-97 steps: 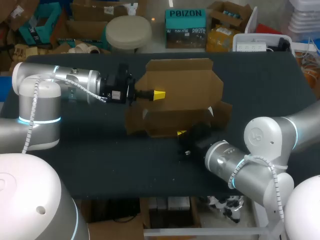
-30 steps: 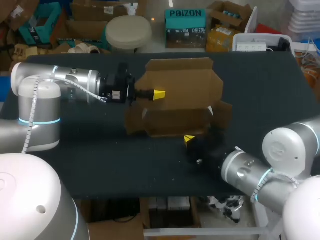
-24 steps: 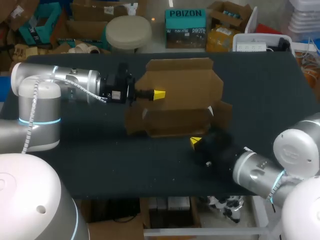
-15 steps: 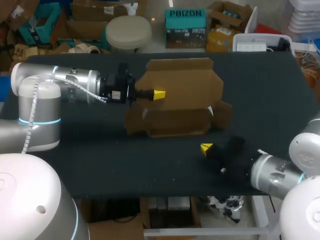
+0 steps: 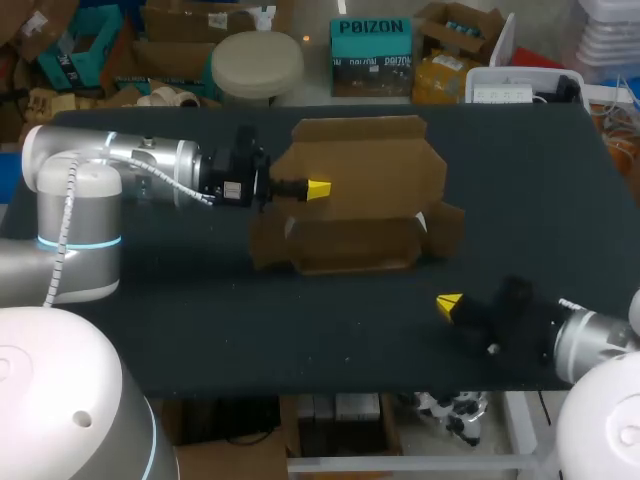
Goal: Assemble the packaging by folding the flat box into shape, placing the metal phone stand inside, and closing the box properly
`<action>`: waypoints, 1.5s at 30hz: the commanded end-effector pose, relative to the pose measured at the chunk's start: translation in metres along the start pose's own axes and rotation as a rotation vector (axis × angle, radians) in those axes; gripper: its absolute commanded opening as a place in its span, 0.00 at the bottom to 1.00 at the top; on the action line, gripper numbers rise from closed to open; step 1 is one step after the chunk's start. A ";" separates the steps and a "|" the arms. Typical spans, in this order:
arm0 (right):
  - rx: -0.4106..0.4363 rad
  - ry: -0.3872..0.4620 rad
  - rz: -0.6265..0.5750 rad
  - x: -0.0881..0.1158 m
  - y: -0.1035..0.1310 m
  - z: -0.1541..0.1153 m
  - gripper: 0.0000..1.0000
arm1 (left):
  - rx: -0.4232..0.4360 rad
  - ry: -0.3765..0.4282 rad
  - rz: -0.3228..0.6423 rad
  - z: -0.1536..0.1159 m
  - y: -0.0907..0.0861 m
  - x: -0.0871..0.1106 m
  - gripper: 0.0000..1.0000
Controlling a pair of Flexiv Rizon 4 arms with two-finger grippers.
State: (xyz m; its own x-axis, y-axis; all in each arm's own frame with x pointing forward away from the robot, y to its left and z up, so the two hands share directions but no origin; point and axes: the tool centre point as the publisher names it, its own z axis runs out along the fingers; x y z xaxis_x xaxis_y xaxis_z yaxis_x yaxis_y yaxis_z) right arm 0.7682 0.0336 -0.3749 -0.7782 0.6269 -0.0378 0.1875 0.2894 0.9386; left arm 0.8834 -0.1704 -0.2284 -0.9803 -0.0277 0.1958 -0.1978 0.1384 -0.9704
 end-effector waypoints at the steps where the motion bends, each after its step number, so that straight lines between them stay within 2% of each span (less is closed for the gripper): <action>1: 0.003 0.026 -0.011 -0.005 0.004 -0.014 0.00 | -0.003 0.002 -0.001 -0.002 0.004 -0.001 0.00; 4: 0.006 0.040 -0.039 -0.006 0.003 -0.020 0.00 | -0.003 0.002 -0.001 -0.002 0.004 -0.001 0.00; 5: 0.003 0.049 -0.049 -0.007 0.003 -0.022 0.03 | -0.003 0.002 -0.001 -0.002 0.004 -0.001 0.00; 7: 0.007 0.057 -0.061 -0.009 0.002 -0.027 0.23 | -0.003 0.002 -0.001 -0.002 0.004 -0.001 0.00; 8: 0.009 0.061 -0.065 -0.010 0.001 -0.029 0.28 | -0.003 0.002 -0.001 -0.002 0.004 -0.001 0.00; 12: 0.014 0.078 -0.085 -0.018 -0.003 -0.036 0.35 | -0.003 0.002 -0.001 -0.002 0.004 -0.001 0.00; 16: 0.028 0.086 -0.112 -0.030 -0.005 -0.040 0.48 | -0.003 0.002 -0.001 -0.002 0.004 -0.001 0.00; 26: 0.034 0.077 -0.130 -0.073 -0.008 -0.035 0.49 | -0.003 0.002 -0.001 -0.002 0.004 -0.001 0.00; 31: 0.033 0.087 -0.124 -0.088 -0.008 -0.027 0.51 | -0.003 0.002 -0.001 -0.002 0.004 -0.001 0.00; 36: 0.023 0.107 -0.127 -0.100 -0.004 -0.012 0.61 | -0.003 0.002 -0.001 -0.002 0.004 -0.001 0.00; 37: 0.022 0.110 -0.127 -0.103 -0.004 -0.008 0.73 | -0.003 0.002 -0.001 -0.002 0.004 -0.001 0.00; 38: 0.022 0.113 -0.128 -0.105 -0.003 -0.004 0.75 | -0.003 0.002 -0.001 -0.002 0.004 -0.001 0.00; 40: 0.023 0.117 -0.127 -0.110 -0.003 0.004 0.72 | -0.003 0.002 -0.001 -0.002 0.004 -0.001 0.00; 45: 0.028 0.120 -0.130 -0.122 0.001 0.018 0.72 | -0.003 0.002 -0.001 -0.002 0.004 -0.001 0.00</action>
State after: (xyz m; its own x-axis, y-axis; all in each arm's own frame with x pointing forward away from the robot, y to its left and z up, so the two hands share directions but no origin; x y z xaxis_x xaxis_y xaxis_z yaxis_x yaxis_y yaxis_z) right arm 0.8588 -0.0350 -0.3703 -0.8546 0.5044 -0.1231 0.0933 0.3824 0.9193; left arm 0.8834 -0.1704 -0.2285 -0.9803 -0.0278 0.1958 -0.1978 0.1384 -0.9704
